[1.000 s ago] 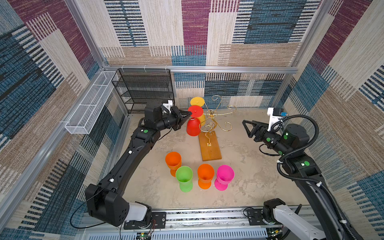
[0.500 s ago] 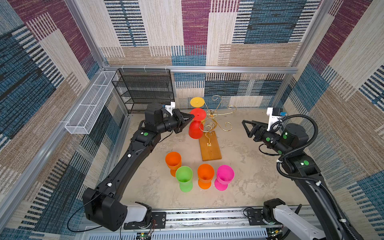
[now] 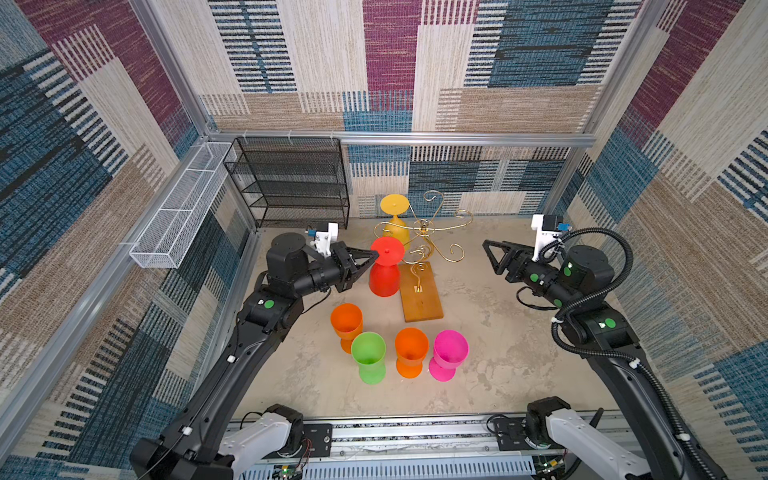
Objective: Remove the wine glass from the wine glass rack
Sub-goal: 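Lift the red glass up and away from the rack with the left gripper, then reach the right gripper to the red glass bowl while left holds it up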
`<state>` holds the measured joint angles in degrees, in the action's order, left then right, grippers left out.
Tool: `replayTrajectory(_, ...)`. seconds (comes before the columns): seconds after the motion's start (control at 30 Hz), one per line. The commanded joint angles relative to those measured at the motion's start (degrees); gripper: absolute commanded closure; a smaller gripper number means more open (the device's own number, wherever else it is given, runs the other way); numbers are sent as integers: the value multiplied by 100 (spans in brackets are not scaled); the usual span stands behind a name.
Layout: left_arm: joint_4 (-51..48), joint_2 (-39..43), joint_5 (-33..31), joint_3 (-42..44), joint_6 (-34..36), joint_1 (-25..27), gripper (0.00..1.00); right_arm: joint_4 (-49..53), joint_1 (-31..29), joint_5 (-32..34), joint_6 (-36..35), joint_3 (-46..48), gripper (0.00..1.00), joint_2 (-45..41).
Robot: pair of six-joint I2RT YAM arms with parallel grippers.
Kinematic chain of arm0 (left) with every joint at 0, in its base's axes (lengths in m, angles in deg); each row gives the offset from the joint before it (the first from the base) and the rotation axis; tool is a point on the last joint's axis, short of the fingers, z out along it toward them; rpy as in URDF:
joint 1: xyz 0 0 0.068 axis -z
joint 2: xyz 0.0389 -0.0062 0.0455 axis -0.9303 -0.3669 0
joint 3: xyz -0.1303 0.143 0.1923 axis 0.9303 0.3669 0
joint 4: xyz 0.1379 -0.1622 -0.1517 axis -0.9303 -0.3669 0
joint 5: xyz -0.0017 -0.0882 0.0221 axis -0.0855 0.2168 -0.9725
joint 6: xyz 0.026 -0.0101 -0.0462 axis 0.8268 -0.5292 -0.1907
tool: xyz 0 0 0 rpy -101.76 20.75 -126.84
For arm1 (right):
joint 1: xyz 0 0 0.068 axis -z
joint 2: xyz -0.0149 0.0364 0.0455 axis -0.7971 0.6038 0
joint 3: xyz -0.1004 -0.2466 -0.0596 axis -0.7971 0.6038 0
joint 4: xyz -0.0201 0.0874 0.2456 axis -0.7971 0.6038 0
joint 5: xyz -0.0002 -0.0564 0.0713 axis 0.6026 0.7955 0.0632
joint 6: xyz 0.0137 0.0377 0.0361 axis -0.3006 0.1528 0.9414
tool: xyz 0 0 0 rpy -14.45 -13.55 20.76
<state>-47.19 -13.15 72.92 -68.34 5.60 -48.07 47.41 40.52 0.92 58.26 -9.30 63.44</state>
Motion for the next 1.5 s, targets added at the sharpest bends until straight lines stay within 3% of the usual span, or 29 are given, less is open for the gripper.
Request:
replayTrajectory(0.0, -422, 494, 0, 61, 339, -66, 100, -77, -5, 48, -88, -45, 28, -59)
replayTrajectory(0.2, -2158, 1327, -690, -884, 1511, -197, 100, -101, -3, 129, -167, -54, 28, -178)
replayTrajectory(0.3, -2397, 1484, -841, -1513, 1932, -199, 100, -212, -1, 77, -203, -64, 30, -243)
replayTrajectory(0.47, -856, 1508, -280, -1637, 1631, -195, 100, -868, -4, -185, -138, 188, 33, -551)
replayTrajectory(0.73, 2912, 458, 564, -1141, -65, -164, 100, -3240, 0, -1171, 337, 1213, 29, -1139)
replayTrajectory(0.9, 5804, -245, 363, -551, -1511, 44, 100, -5556, -5, -1718, 1342, 2031, 29, -961)
replayTrajectory(1.0, 6934, -654, 111, -197, -2219, 240, 100, -6692, -5, -2075, 1808, 2225, 29, -460)
replayTrajectory(1.23, 7484, -1257, 14, -57, -2445, 912, 100, -8934, 6, -2663, 2953, 2161, 31, 808)
replayTrajectory(1.47, 7721, -1495, -50, 0, -2565, 1109, 100, -10288, 170, -2846, 3914, 1902, 31, 1813)
